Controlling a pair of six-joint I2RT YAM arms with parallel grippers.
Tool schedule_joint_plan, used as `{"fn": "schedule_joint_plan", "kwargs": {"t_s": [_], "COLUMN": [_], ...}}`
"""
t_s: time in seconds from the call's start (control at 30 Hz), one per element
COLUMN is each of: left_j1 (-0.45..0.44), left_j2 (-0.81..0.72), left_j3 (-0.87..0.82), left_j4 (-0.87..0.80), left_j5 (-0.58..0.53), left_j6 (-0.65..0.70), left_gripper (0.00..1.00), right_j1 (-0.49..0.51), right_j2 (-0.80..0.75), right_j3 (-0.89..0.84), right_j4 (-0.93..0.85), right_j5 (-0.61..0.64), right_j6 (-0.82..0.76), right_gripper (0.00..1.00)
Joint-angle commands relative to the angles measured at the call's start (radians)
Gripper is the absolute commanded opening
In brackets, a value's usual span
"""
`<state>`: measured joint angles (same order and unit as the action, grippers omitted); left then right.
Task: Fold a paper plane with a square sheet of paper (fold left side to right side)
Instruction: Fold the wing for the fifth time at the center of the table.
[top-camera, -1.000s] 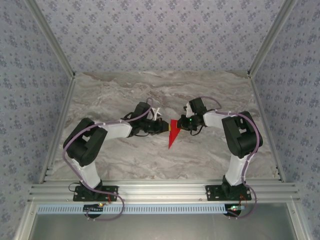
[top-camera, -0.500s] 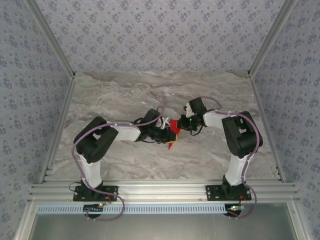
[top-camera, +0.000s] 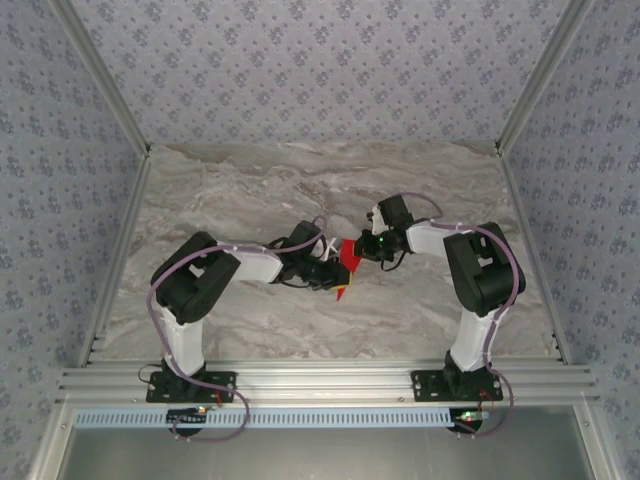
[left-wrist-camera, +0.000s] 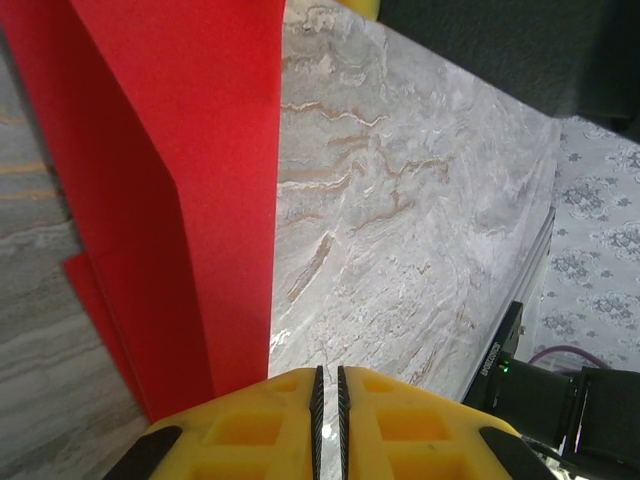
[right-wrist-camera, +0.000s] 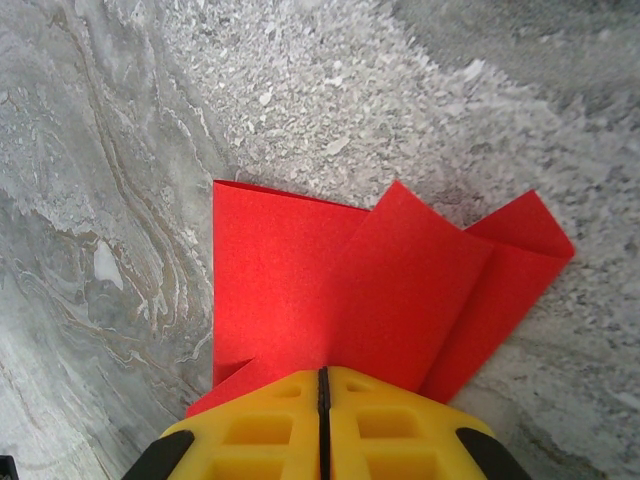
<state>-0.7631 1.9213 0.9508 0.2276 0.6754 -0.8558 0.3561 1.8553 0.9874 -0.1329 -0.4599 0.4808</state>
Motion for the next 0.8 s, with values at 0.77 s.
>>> {"fn": "schedule_joint_plan", "kwargs": {"t_s": [0.77], "left_j1": [-0.002], "left_j2": [0.052], "left_j3": [-0.012], "left_j4": [-0.09], "left_j5": [-0.073], "left_j6": [0.021], "left_gripper": [0.12], "right_j1": [0.002], "right_j2": [-0.057], "right_j3": [-0.029], "right_j4": [-0.084], "right_j5": [0.056], "right_j6": [-0.033], "right_gripper": [0.07]}}
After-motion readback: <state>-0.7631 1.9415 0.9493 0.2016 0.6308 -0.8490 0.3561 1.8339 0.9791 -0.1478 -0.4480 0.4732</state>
